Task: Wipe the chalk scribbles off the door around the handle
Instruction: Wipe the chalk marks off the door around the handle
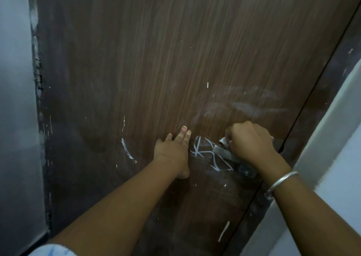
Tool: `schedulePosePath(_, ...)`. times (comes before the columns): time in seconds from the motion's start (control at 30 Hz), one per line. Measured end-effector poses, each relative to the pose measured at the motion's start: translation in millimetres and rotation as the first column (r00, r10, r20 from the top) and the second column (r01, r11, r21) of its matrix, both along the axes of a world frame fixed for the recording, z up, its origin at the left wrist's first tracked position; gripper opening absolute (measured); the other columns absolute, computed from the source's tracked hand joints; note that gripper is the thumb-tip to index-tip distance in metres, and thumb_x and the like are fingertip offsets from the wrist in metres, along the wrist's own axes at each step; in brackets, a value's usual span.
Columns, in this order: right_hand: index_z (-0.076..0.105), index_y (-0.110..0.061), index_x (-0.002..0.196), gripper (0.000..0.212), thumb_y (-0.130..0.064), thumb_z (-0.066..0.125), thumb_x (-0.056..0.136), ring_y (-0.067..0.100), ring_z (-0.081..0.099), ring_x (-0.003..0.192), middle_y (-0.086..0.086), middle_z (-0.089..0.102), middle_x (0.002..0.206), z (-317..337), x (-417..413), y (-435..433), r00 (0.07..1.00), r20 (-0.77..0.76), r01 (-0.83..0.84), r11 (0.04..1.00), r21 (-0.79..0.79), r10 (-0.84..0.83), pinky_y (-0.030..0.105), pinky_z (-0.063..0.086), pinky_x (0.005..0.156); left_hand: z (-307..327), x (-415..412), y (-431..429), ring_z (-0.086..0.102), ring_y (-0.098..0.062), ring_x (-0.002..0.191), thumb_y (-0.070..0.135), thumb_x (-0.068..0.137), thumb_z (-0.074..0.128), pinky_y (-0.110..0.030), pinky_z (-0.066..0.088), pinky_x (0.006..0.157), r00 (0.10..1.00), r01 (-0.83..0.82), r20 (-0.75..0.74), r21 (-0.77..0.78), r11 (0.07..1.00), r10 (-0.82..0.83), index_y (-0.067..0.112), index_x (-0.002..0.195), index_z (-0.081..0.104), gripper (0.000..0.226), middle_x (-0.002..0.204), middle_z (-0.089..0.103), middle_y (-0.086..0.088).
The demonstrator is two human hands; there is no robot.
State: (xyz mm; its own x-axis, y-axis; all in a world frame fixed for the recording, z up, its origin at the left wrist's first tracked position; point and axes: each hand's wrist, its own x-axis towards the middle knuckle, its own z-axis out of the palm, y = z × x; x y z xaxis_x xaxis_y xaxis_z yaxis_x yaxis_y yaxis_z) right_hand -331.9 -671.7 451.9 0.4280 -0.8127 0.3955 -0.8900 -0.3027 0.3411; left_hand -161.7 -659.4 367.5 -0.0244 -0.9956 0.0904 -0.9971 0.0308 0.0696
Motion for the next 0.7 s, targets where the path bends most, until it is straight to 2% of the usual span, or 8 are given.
schedulePosePath(0.13,0.062,-0.022,0.087,0.007,-0.028,0.061,0.085,0.014,0.046,0.055,-0.003,0.050,0.065,2,-7,2,0.998,-0.018,0.067,0.998,0.008,-0.067,0.025,0.029,0.047,2,0,1,0.001,-0.030,0.145,0.037,0.078,0.063,-0.048,0.020,0.113,1.000,-0.011,-0.008,0.014,1.000,0.011,0.020,0.145,-0.021,0.110,0.155,-0.024,0.004)
schedulePosePath(0.23,0.051,-0.020,0.070,0.020,-0.029,0.061,0.085,0.012,0.041,0.050,-0.002,0.046,0.060,6,-7,-4,0.996,0.006,0.090,0.996,0.016,-0.090,0.025,0.023,0.044,7,2,2,0.000,-0.031,0.145,0.035,0.078,0.061,-0.050,0.020,0.111,1.000,-0.007,-0.024,0.025,1.000,0.008,0.023,0.145,-0.020,0.106,0.155,-0.024,0.007)
schedulePosePath(0.3,0.048,-0.018,0.067,0.022,-0.022,0.059,0.085,0.012,0.038,0.050,-0.002,0.044,0.060,4,-6,-7,0.999,-0.016,0.046,0.998,0.035,-0.046,0.026,0.026,0.046,6,2,1,-0.001,-0.031,0.145,0.036,0.078,0.061,-0.051,0.019,0.111,1.000,-0.004,-0.013,0.028,1.000,0.004,0.022,0.146,-0.020,0.106,0.155,-0.024,0.007)
schedulePosePath(0.4,0.059,-0.021,0.073,0.010,-0.018,0.057,0.083,0.013,0.046,0.057,-0.001,0.054,0.068,5,-5,-13,0.998,-0.027,-0.048,0.989,0.137,0.052,0.026,0.030,0.050,3,2,0,-0.002,-0.032,0.145,0.038,0.077,0.064,-0.050,0.017,0.113,1.000,0.004,0.018,0.023,1.000,-0.004,0.020,0.145,-0.021,0.110,0.155,-0.024,0.003)
schedulePosePath(0.47,0.059,-0.026,0.071,0.014,-0.017,0.058,0.082,0.015,0.053,0.063,-0.001,0.060,0.074,6,3,-18,0.990,-0.019,-0.136,0.971,0.197,0.143,0.026,0.035,0.054,2,4,-1,-0.003,-0.032,0.145,0.038,0.077,0.065,-0.050,0.017,0.113,1.000,0.007,0.023,0.013,1.000,-0.008,0.020,0.145,-0.021,0.111,0.155,-0.024,0.003)
schedulePosePath(0.57,0.057,-0.028,0.069,0.018,-0.014,0.060,0.080,0.016,0.055,0.067,-0.003,0.059,0.074,6,20,-22,0.971,-0.041,-0.222,0.950,0.220,0.236,0.030,0.043,0.059,-1,2,0,-0.003,-0.032,0.145,0.039,0.076,0.065,-0.050,0.017,0.114,1.000,-0.009,0.024,-0.002,1.000,0.009,0.021,0.145,-0.022,0.112,0.155,-0.026,0.004)
schedulePosePath(0.63,0.060,-0.026,0.071,0.015,-0.014,0.061,0.080,0.019,0.057,0.072,0.000,0.062,0.079,6,26,-22,0.973,-0.032,-0.216,0.951,0.220,0.229,0.033,0.048,0.064,-1,2,0,-0.002,-0.031,0.145,0.038,0.075,0.066,-0.050,0.017,0.114,0.999,-0.021,0.025,-0.006,1.000,0.021,0.021,0.145,-0.022,0.113,0.154,-0.027,0.004)
schedulePosePath(0.7,0.063,-0.018,0.075,0.006,-0.015,0.061,0.080,0.023,0.060,0.073,0.005,0.063,0.080,6,22,-21,0.989,-0.001,-0.146,0.969,0.201,0.150,0.036,0.050,0.066,-1,3,0,-0.002,-0.031,0.145,0.038,0.076,0.065,-0.050,0.018,0.114,1.000,-0.017,0.024,-0.005,1.000,0.017,0.022,0.145,-0.022,0.113,0.154,-0.026,0.005)
